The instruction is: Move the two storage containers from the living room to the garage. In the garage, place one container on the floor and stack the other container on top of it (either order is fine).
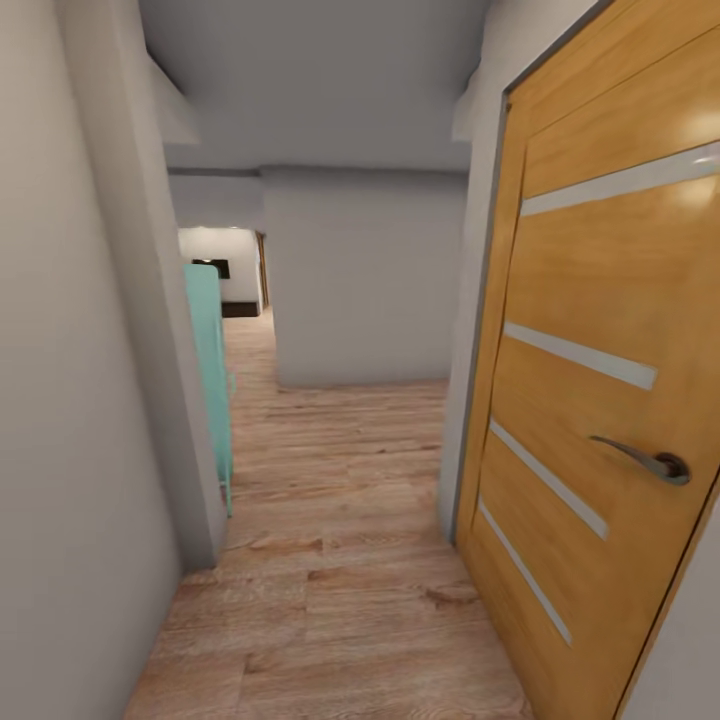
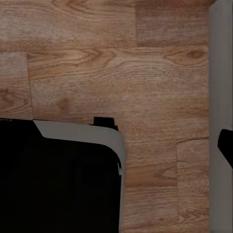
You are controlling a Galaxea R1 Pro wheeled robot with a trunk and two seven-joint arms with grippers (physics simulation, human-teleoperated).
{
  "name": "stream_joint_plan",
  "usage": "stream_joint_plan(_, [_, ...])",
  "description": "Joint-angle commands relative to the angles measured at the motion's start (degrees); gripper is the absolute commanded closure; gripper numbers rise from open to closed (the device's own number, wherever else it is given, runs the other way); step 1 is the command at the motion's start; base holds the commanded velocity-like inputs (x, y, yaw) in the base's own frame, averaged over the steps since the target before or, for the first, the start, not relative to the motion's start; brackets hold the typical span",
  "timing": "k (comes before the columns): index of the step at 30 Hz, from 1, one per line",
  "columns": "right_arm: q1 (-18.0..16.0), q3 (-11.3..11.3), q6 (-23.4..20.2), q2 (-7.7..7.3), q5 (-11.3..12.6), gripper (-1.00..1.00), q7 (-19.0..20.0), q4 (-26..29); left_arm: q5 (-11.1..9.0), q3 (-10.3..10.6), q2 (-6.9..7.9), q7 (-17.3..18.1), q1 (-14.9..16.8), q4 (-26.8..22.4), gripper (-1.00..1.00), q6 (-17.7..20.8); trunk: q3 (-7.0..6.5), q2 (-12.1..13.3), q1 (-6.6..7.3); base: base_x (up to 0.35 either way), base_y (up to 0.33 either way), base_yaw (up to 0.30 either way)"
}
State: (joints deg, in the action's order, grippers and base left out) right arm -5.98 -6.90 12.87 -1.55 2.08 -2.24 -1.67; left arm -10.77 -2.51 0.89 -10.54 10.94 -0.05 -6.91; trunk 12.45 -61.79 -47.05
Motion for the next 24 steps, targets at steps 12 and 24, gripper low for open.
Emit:
stream_joint_plan(12, [-0.08, -0.57, 0.25, 0.06, 0.18, -1.0, 0.09, -0.18, -0.22, -0.22, 0.04, -0.01, 0.05, 0.05, -1.0, -0.21, 0.07, -0.04, -0.04, 0.322, 0.0, 0.0])
stream_joint_plan(24, [-0.08, -0.56, 0.41, -0.08, 0.18, -1.0, 0.56, -0.18, -0.22, -0.22, 0.08, 0.39, 0.04, 0.05, -1.0, -0.21, 0.07, -0.04, -0.04, 0.322, 0.0, 0.0])
